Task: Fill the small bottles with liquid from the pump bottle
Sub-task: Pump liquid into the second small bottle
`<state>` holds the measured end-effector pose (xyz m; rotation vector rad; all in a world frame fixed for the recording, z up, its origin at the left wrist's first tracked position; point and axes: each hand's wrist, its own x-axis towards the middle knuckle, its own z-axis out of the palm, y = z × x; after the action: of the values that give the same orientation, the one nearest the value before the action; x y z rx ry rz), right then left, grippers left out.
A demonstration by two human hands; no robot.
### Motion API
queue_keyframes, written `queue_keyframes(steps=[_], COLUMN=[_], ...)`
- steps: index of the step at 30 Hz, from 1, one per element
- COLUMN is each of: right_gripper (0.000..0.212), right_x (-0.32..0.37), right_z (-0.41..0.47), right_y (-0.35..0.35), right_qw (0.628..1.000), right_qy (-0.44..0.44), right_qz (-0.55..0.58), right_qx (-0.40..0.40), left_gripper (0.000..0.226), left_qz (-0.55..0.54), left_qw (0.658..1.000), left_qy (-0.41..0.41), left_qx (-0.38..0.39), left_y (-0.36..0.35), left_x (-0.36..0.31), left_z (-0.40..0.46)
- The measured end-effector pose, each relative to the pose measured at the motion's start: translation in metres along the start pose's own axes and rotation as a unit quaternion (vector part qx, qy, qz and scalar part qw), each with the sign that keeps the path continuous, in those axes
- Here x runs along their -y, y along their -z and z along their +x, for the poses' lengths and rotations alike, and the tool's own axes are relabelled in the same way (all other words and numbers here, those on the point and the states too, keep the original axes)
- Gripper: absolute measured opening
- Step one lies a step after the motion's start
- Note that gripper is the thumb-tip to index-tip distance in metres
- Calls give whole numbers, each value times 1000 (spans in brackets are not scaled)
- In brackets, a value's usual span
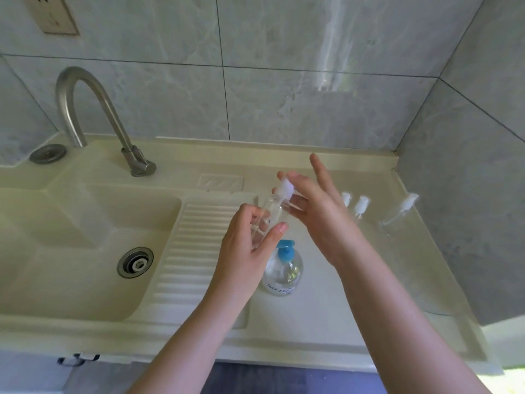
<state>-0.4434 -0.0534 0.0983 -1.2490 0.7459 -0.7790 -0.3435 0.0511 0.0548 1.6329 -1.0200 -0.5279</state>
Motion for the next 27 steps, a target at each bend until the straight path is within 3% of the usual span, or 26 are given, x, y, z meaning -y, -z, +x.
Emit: queue_keyframes(steps=[2, 4, 9, 14, 22, 26, 27], right_gripper=[107, 101, 76, 88, 53, 88, 88], right_x=[-1, -5, 0, 0, 7, 3, 0], right_z=[-4, -5, -9, -11, -8, -10, -10], right_y=[-5, -6, -4, -7, -3, -7, -6], right_qw=[997, 995, 998, 995, 1000, 995, 994], right_qy=[6, 39, 38, 45, 17, 23, 31], right_qz=[-53, -53, 9, -55, 13, -75, -78], right_qx=[-47, -81, -54, -68, -12, -63, -72], left_gripper=[30, 36, 32, 34, 27, 37, 38], left_qz=[-23, -48, -48, -43, -46, -47, -48], left_qw=[1000, 999, 999, 999, 999, 999, 999], left_qy=[1, 8, 14, 5, 10, 4, 4], left_qx=[10, 13, 14, 14, 14, 8, 8], left_y=[-2, -2, 2, 1, 1, 3, 3], left_x=[-4, -6, -5, -8, -5, -6, -6], left_z=[-5, -9, -10, -15, -16, -16, -16])
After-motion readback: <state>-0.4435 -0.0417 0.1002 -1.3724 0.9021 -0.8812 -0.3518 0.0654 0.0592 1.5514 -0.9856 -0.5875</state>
